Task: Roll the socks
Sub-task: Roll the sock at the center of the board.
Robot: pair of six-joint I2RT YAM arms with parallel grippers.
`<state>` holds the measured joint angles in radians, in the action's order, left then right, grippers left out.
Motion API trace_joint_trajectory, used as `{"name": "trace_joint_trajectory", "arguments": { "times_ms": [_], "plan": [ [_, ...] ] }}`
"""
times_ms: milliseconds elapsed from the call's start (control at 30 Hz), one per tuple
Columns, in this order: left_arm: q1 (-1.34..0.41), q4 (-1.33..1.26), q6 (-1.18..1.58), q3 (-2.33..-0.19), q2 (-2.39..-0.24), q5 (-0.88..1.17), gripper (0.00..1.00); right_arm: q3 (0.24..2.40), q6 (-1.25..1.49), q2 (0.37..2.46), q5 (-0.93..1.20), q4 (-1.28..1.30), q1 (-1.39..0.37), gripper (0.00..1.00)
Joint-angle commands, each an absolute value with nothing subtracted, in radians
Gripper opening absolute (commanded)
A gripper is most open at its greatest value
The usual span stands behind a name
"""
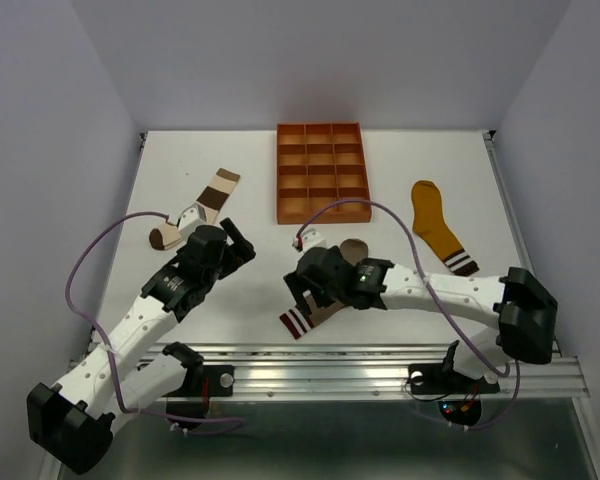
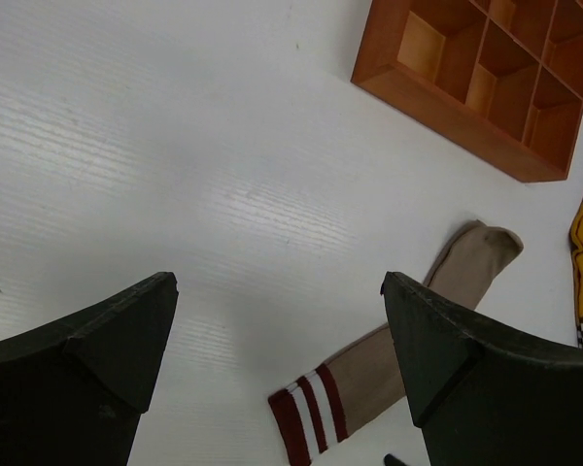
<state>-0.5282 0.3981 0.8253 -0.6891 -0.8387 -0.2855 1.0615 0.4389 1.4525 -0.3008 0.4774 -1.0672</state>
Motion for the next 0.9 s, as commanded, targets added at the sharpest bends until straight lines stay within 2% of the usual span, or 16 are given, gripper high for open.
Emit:
{"name": "trace_joint_trajectory", "arguments": {
  "times_ms": [0,267,433,867],
  "plan": [
    [-0.522,0.446,0.876,-0.745,-0.841,-0.356,0.99,1.117,0.402,1.526,-0.453,0.578,-1.198,1.00],
    [-0.505,0.451,0.904,-0.729,-0.856,-0.333,0.99,1.097,0.312,1.597,-0.437,0.442,-1.362,1.00],
    [-0.499,0.451,0.904,-0.718,-0.870,-0.318,0.99,1.100,0.290,1.643,-0.477,0.428,-1.394,1.00],
    [-0.488,0.436,0.902,-0.696,-0.899,-0.295,0.99,1.114,0.215,1.713,-0.462,0.371,-1.404,0.84]
  ]
}}
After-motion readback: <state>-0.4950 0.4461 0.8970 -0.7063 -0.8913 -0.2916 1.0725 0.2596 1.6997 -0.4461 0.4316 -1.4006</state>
